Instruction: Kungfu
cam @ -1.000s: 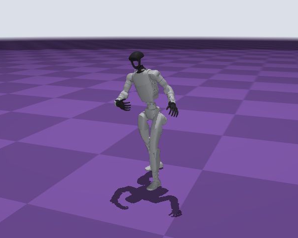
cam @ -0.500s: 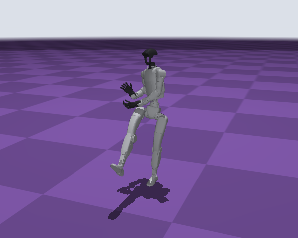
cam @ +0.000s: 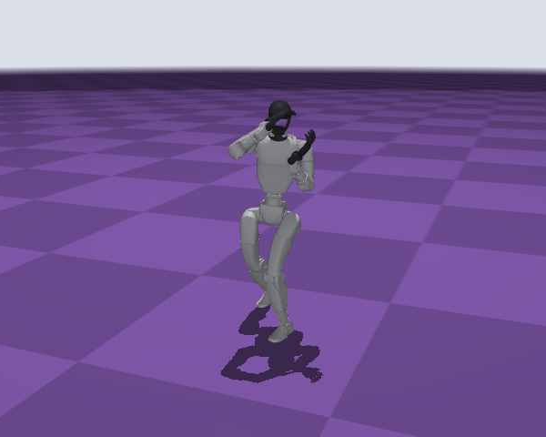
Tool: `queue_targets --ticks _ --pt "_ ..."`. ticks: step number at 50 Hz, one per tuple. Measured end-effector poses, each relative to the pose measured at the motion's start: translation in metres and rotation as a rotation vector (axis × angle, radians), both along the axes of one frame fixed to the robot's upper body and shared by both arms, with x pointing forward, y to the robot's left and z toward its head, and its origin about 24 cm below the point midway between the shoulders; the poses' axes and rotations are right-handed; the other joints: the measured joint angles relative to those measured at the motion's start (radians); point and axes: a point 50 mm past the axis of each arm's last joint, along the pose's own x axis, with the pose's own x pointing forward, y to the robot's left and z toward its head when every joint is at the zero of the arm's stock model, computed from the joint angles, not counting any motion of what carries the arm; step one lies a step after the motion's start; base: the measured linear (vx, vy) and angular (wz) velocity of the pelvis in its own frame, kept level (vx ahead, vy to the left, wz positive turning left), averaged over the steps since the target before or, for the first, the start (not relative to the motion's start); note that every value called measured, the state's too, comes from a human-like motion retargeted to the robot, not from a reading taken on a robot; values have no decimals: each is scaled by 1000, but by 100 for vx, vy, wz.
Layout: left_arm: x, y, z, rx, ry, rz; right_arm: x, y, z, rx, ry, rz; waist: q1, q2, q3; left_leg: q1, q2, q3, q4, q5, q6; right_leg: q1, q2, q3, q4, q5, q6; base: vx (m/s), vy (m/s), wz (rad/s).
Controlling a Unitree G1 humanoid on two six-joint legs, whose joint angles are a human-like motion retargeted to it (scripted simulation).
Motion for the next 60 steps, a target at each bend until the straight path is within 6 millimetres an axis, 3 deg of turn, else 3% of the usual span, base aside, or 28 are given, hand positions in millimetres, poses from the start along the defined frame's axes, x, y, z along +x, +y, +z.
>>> queue_targets --ticks 3,5,10,13,19,25,27,30,33,35,38,40,42,43,45,48,50,52,53,55,58,59,60 --pt "7 11 -3 9 37 43 0 3 -4 129 36 113 -41 14 -23 -55 58 70 31 -5 8 39 -25 -125 -81 0 -32 -24 7 -33" --pt "13 13 -12 12 107 42 9 -1 -9 195 110 174 -35 23 -48 -52 90 75 27 -7 -4 43 -12 -120 -97 13 -39 6 1 -40" --pt "20 9 -22 -16 207 2 29 1 -19 230 154 94 -90 35 -31 11 64 53 -101 54 -23 18 -24 -70 -93 55 -42 -26 1 -8" --pt "26 16 -23 1 252 26 35 3 -21 270 185 89 -87 50 -38 65 141 94 -181 63 -31 -1 -23 -14 -122 111 -76 -30 4 -154" --pt "45 30 -35 43 398 22 62 13 -29 279 288 -18 -161 85 -38 183 257 193 -343 99 -27 -53 -67 10 -148 232 -73 -30 5 -139" --pt "68 80 -79 31 639 244 97 14 -44 421 500 -112 -245 104 -56 316 406 390 -497 134 -44 -96 -123 -17 -252 331 -135 -35 -5 -191" --pt "69 103 -96 43 722 357 109 11 -54 472 581 -123 -264 124 -59 376 470 464 -562 153 -64 -106 -159 -119 -247 364 -213 -43 -20 -221" --pt "63 136 -111 140 809 553 132 4 -72 481 694 -214 -303 153 -77 449 550 568 -641 186 -97 -90 -227 -347 -247 395 -254 -29 -21 -188" --pt "57 157 -111 344 847 693 155 -15 -91 428 745 -373 -374 131 -91 504 563 645 -690 240 -111 -84 -268 -404 -273 475 -147 -26 -43 -115" --pt "58 161 -103 533 851 744 170 -37 -104 377 746 -525 -424 104 -92 547 556 678 -732 294 -100 -112 -251 -276 -274 480 -91 -21 -58 -58" --pt "68 146 -92 896 818 724 195 -90 -133 369 782 -832 -494 77 -89 585 570 693 -811 417 -50 -148 -211 -189 -228 434 -82 -21 -75 -17" --pt "79 123 -89 1107 767 685 205 -135 -157 353 797 -1068 -510 49 -103 604 587 765 -840 487 -25 -146 -208 -240 -243 423 -94 -24 -65 -45" --pt "94 87 -92 1305 675 626 208 -190 -186 358 817 -1331 -510 17 -116 619 581 798 -837 469 10 -155 -198 -259 -249 413 -126 -22 -55 -63" --pt "101 64 -96 1391 622 595 205 -221 -203 347 818 -1480 -505 5 -116 613 558 728 -817 432 6 -160 -187 -243 -253 413 -139 -17 -42 -52" --pt "109 11 -105 1537 486 526 192 -282 -231 306 786 -1799 -509 -11 -111 579 503 579 -724 315 -13 -159 -163 -226 -281 428 -163 -15 -31 -37" --pt "104 -48 -110 1614 324 384 160 -367 -265 267 791 -2326 -471 -45 -112 562 377 511 -610 182 -26 -148 -168 -225 -332 456 -181 -10 -25 -109" --pt "95 -81 -107 1625 224 284 125 -416 -277 232 800 -2678 -460 -49 -111 543 294 465 -557 115 -64 -146 -144 -224 -361 466 -202 -1 -22 -103" --pt "86 -100 -99 1648 129 209 86 -450 -284 253 865 -2994 -455 -46 -110 536 223 468 -554 62 -104 -151 -111 -219 -381 473 -225 1 -21 -89" --pt "83 -106 -96 1665 91 184 67 -461 -288 -254 -843 2882 -441 -48 -105 532 201 487 -565 50 -125 -154 -95 -206 -386 475 -233 0 -23 -112" --pt "78 -114 -92 1708 37 165 34 -473 -295 -296 -845 2666 -425 -49 -92 526 178 526 -609 42 -151 -155 -59 -189 -388 471 -242 1 -27 -119" --pt "76 -114 -88 1755 -10 198 11 -481 -295 -509 -948 2517 -393 -81 -73 519 161 543 -668 121 63 -162 -32 -164 -361 453 -220 1 -32 -116" --pt "77 -112 -88 1763 -19 211 10 -480 -299 -579 -1012 2487 -398 -94 -72 524 175 533 -674 102 76 -182 -28 -171 -328 447 -168 1 -31 -80" --pt "78 -110 -88 1770 -25 223 10 -478 -305 -646 -1084 2459 -406 -105 -73 530 195 511 -676 69 51 -211 -21 -180 -285 441 -100 -6 -35 -126"
